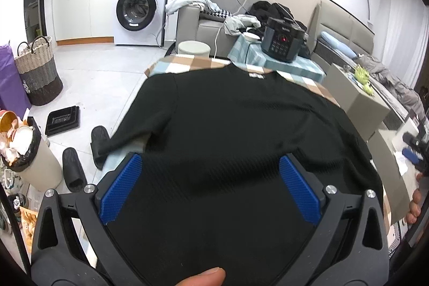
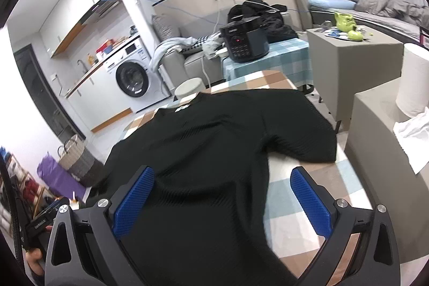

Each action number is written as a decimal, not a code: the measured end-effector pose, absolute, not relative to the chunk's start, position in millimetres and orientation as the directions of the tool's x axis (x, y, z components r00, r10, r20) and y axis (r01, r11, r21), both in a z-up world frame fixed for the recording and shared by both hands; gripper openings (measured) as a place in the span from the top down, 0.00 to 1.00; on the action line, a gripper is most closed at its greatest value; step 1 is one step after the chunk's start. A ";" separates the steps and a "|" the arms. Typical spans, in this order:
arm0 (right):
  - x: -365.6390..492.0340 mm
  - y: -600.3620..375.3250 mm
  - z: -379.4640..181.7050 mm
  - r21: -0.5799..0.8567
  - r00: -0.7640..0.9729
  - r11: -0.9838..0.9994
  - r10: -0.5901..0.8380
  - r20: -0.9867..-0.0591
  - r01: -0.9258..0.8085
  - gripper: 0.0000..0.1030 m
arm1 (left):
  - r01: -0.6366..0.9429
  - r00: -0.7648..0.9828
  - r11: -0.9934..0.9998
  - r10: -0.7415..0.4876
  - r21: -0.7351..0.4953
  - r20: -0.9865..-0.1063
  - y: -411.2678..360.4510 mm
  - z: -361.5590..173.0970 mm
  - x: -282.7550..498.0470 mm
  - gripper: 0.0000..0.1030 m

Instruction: Fold small clothes

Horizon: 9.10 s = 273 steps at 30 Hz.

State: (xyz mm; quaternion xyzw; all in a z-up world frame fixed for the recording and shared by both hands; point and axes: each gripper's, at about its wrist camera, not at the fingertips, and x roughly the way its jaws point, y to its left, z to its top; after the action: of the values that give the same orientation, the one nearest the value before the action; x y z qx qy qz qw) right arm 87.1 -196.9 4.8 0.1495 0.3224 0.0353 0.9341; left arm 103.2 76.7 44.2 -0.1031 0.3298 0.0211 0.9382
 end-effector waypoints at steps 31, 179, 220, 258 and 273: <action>189.9 -335.3 -103.5 0.661 0.670 0.569 0.241 -0.703 0.489 0.24 | -0.233 0.708 0.957 0.046 -0.172 -0.705 126.5 -12.6 197.9 0.06; 134.8 -224.7 -75.3 0.528 0.547 0.847 0.414 -0.727 0.061 0.57 | -0.293 0.636 0.871 -0.130 -0.393 -0.761 143.2 -122.8 426.7 0.98; 47.7 -259.1 -100.4 0.421 0.487 0.904 0.338 -0.806 0.070 0.50 | -0.381 0.528 0.917 0.114 -0.115 -0.842 218.2 -147.7 164.3 0.42; 27.3 -265.1 -66.3 0.328 0.711 0.945 0.222 -0.668 0.014 0.96 | -0.252 0.696 0.940 0.012 -0.229 -0.718 179.7 -96.5 135.4 0.95; 81.4 -274.9 -28.3 0.413 0.801 0.909 0.209 -0.561 0.052 0.96 | -0.248 0.759 0.940 0.038 -0.236 -0.649 179.4 -57.3 163.3 0.95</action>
State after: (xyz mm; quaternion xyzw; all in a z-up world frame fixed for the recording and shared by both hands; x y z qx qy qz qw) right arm 81.4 -274.9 -28.3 0.2089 0.3124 0.0425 0.9257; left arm 163.3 179.4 -57.3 -0.1558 0.3381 0.0773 0.9249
